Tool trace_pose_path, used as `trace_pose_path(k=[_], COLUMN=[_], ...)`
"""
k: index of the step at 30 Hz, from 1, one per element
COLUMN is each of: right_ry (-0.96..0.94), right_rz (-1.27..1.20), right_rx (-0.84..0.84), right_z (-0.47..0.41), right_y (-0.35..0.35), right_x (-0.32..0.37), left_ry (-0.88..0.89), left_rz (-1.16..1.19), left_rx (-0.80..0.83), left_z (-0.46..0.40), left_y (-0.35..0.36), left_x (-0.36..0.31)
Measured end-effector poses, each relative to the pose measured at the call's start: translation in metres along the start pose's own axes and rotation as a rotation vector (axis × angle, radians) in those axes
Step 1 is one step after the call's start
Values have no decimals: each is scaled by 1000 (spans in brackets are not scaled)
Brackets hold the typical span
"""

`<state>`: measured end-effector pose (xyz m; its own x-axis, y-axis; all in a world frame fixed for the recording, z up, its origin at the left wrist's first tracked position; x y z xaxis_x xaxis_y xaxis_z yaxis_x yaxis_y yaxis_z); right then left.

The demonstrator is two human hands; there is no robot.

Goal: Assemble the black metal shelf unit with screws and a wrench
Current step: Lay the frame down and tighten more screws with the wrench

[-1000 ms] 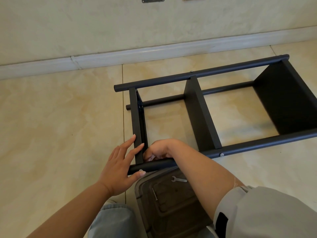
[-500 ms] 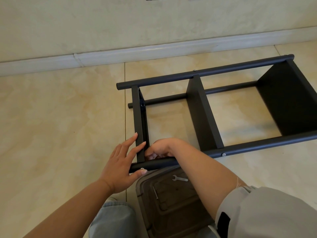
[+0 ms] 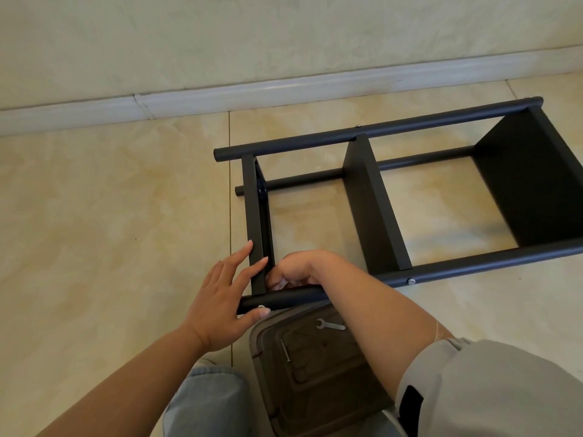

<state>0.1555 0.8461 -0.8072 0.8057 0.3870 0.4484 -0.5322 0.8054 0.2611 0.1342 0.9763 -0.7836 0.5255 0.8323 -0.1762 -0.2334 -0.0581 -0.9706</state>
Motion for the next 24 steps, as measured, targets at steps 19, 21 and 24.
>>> trace_pose_path(k=[19, 21, 24], right_ry=[-18, -39, -40], right_rz=[9, 28, 61], right_rx=[-10, -22, -58], right_z=[2, 0, -2], right_y=[1, 0, -3], right_x=[1, 1, 2], left_ry=[1, 3, 6], left_rz=[-8, -10, -15], left_rx=[1, -3, -8], left_z=[1, 1, 0], left_y=[1, 1, 0], left_x=[0, 0, 0])
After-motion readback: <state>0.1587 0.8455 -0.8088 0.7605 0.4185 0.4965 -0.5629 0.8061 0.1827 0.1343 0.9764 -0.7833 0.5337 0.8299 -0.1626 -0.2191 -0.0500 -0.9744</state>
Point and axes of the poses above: each hand's wrist, its own z-axis away from the middle knuckle, its own y-axis out of the palm, x = y × z, the point moved 6 cm from there along -z, towards the middle knuckle, and after that the axes turned 15 degrees about -z, right-handed, at the moved point
